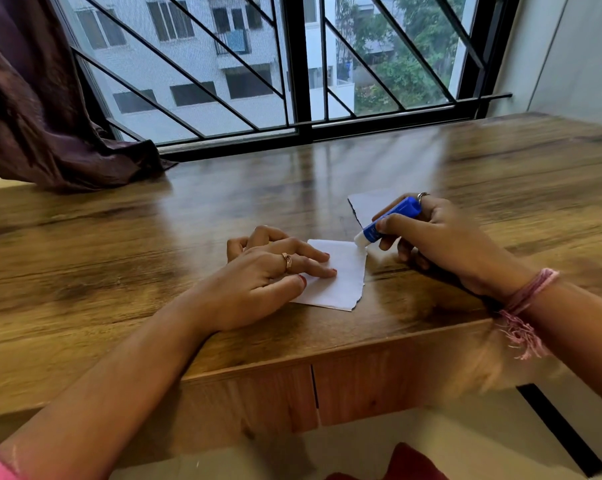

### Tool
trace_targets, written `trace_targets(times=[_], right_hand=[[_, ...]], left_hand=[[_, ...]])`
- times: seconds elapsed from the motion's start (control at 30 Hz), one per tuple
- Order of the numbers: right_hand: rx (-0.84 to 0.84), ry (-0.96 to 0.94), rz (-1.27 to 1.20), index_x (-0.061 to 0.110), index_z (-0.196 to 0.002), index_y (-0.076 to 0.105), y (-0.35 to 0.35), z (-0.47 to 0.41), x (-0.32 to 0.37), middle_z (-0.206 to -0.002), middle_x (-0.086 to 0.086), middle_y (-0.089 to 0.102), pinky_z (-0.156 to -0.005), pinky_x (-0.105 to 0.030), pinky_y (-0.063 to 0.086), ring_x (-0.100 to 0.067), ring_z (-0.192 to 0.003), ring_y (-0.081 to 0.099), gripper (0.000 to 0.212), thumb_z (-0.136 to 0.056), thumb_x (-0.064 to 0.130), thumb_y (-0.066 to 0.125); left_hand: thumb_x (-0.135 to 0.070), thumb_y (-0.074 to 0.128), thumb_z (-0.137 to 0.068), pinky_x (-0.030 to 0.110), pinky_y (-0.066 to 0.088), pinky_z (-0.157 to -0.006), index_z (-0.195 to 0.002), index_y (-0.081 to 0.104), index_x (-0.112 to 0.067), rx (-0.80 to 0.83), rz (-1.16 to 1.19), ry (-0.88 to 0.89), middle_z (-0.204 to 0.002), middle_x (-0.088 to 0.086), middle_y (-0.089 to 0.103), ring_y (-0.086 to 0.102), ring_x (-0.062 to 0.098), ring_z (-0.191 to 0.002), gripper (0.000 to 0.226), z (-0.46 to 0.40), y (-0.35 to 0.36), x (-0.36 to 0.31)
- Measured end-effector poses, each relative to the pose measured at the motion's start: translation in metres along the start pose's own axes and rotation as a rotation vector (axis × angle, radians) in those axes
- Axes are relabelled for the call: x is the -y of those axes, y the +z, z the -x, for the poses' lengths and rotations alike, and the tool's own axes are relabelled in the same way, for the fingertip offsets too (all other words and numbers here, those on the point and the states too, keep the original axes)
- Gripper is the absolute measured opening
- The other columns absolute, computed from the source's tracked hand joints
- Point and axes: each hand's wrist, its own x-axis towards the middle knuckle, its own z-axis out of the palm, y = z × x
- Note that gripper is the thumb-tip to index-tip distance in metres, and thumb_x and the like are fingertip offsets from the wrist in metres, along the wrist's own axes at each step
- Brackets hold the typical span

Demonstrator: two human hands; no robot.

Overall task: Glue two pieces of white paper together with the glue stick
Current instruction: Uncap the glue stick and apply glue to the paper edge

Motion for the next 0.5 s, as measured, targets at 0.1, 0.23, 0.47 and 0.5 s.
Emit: trace_targets(times=[0.1, 0.23, 0.47, 0.5], right_hand=[[0.002, -0.003, 0.016, 0.009, -0.094, 0.064, 0.0008, -0.0004, 0.0001, -0.070, -0.003, 0.068, -0.038, -0.021, 0.038, -0.011, -0.047, 0.051, 0.016, -0.084, 0.022, 0.061], [0.023, -0.003, 0.026, 0.007, -0.090, 0.063, 0.0004, -0.0008, -0.0016, -0.065, -0.003, 0.068, -0.037, -0.020, 0.036, -0.010, -0.044, 0.049, 0.017, -0.082, 0.022, 0.061], [0.019, -0.003, 0.015, 0.007, -0.088, 0.063, -0.0012, -0.0036, -0.0045, -0.064, -0.002, 0.067, -0.037, -0.019, 0.035, -0.010, -0.044, 0.050, 0.018, -0.081, 0.023, 0.062], [0.025, 0.002, 0.013, 0.007, -0.088, 0.063, -0.0012, -0.0036, -0.0046, -0.063, -0.002, 0.067, -0.037, -0.019, 0.035, -0.009, -0.044, 0.049, 0.017, -0.081, 0.023, 0.061]], left_hand=[[-0.037, 0.036, -0.085, 0.016, 0.007, -0.094, -0.111, 0.059, -0.057, 0.005, 0.002, -0.004, -0.127, -0.039, 0.047, 0.019, -0.014, -0.123, 0.040, -0.0003, 0.0001, 0.0013], [-0.036, 0.034, -0.087, 0.020, 0.007, -0.096, -0.111, 0.059, -0.056, 0.010, 0.024, -0.009, -0.127, -0.039, 0.047, 0.019, -0.017, -0.122, 0.040, -0.0018, -0.0004, 0.0010], [-0.037, 0.032, -0.087, 0.029, 0.011, -0.097, -0.108, 0.059, -0.058, 0.012, 0.034, -0.025, -0.126, -0.041, 0.047, 0.020, -0.013, -0.124, 0.040, -0.0028, -0.0007, 0.0009], [-0.037, 0.032, -0.087, 0.028, 0.010, -0.097, -0.108, 0.059, -0.058, 0.015, 0.035, -0.026, -0.126, -0.041, 0.046, 0.020, -0.013, -0.124, 0.040, -0.0029, -0.0006, 0.0010]])
